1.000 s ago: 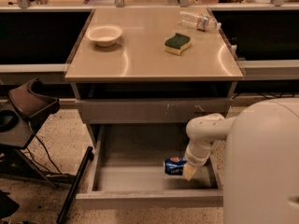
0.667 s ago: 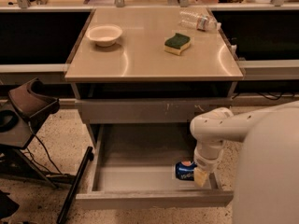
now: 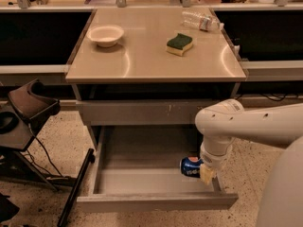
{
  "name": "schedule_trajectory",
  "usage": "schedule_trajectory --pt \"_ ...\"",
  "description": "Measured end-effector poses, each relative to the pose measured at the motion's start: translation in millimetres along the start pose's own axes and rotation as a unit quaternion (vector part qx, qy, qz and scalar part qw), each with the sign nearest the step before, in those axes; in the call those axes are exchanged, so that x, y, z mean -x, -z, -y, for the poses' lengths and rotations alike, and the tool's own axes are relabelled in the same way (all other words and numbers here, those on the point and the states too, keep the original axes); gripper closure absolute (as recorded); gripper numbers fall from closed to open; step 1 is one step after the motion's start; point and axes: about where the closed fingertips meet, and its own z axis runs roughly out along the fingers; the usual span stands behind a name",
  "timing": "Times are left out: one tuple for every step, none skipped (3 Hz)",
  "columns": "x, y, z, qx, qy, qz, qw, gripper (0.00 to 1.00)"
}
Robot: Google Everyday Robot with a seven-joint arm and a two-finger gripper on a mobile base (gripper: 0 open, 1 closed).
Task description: Pick pepsi can from middle drawer and place on counter
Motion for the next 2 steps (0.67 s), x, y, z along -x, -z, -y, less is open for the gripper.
schedule_trajectory --pt "2 32 0 -0.018 -0.007 0.0 0.9998 1.0" --pt "20 147 10 -0.08 -0.049 0.035 0.995 1.0"
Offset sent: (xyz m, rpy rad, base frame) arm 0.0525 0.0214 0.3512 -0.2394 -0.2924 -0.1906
